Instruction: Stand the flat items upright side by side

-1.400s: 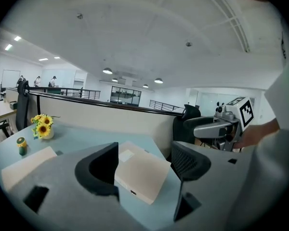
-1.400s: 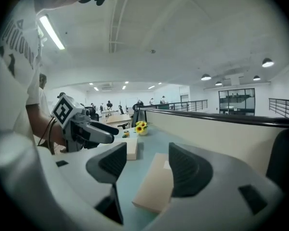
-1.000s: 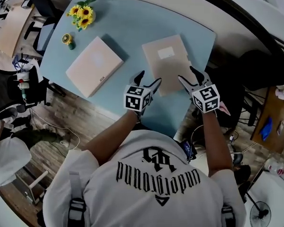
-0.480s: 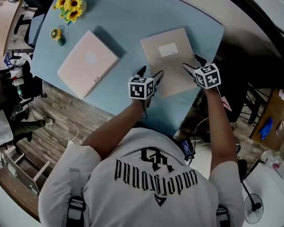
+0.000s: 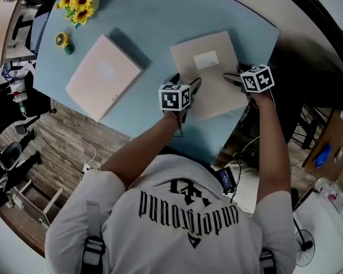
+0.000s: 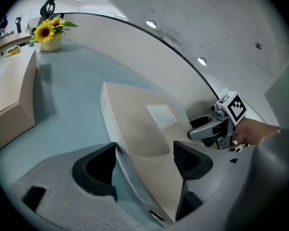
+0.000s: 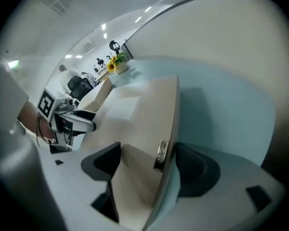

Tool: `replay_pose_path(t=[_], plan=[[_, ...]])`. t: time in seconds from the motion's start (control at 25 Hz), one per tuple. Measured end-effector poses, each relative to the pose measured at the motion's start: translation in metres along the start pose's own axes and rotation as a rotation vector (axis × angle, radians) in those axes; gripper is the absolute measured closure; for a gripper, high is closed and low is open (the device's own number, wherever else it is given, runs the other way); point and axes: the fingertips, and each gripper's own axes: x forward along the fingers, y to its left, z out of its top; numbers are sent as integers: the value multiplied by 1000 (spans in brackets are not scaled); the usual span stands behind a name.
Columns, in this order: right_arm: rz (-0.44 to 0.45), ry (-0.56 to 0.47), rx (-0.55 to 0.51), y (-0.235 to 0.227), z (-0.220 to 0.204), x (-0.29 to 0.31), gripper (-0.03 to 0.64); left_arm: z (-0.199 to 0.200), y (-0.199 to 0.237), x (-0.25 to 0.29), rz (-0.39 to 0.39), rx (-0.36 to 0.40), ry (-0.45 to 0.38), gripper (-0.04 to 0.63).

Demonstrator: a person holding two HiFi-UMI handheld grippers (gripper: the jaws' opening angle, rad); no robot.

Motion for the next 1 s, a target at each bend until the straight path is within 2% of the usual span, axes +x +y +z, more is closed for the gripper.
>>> replay_pose_path(t=[0.2, 0.6, 1.0], plan=[[50, 14, 35, 1, 0, 5, 253, -1, 5, 6, 31, 23, 21, 212], [-23, -49, 52, 19, -2, -5, 282, 0, 5, -2, 37, 59, -3, 230], [-138, -154, 42, 68, -26, -52, 282, -3, -30, -58, 59, 230, -84, 230]])
